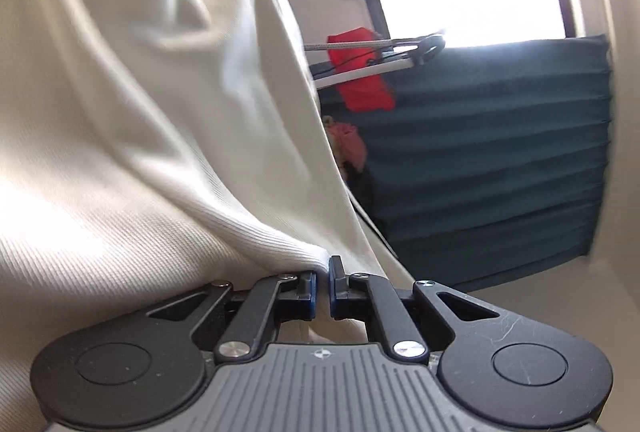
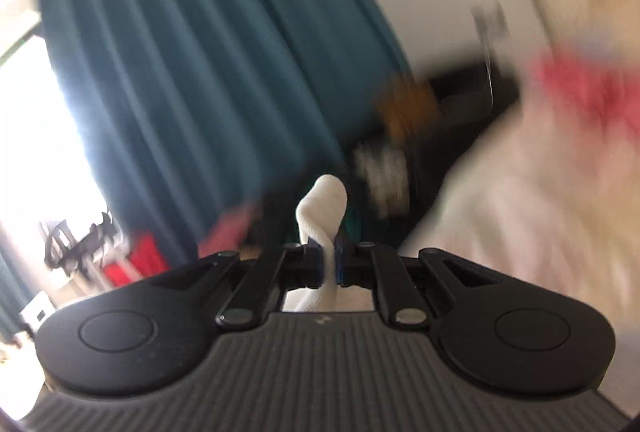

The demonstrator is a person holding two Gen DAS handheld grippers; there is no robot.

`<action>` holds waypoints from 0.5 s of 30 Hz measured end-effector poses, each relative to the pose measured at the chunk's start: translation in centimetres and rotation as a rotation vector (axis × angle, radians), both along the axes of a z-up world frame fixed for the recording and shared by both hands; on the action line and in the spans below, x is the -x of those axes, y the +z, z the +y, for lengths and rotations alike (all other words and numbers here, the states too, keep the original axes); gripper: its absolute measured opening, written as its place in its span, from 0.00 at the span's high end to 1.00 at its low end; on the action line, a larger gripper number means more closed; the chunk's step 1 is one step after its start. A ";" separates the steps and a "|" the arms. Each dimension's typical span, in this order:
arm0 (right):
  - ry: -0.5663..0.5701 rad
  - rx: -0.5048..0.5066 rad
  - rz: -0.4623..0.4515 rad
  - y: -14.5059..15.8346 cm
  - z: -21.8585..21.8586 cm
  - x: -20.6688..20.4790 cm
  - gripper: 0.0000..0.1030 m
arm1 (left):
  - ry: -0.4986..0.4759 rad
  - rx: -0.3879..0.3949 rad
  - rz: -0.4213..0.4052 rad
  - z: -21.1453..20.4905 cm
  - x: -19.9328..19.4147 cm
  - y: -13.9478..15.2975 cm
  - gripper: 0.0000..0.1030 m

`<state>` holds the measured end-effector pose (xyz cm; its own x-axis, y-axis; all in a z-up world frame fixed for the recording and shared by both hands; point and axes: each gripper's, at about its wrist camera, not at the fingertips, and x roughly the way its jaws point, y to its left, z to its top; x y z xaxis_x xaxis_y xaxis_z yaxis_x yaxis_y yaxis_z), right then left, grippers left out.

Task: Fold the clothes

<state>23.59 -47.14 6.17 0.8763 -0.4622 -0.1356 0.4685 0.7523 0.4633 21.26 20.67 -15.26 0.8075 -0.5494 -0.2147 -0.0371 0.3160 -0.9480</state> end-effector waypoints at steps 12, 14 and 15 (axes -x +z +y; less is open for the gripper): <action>-0.120 -0.369 0.312 -21.3 -6.7 13.0 0.91 | -0.052 -0.269 0.032 -2.1 1.5 1.6 0.95; -0.107 -0.360 0.312 -21.4 -6.8 13.4 0.91 | -0.062 -0.373 0.026 -3.0 1.9 2.3 0.94; -0.105 -0.347 0.311 -21.2 -6.7 13.4 0.91 | -0.068 -0.434 0.018 -3.5 2.0 2.8 0.94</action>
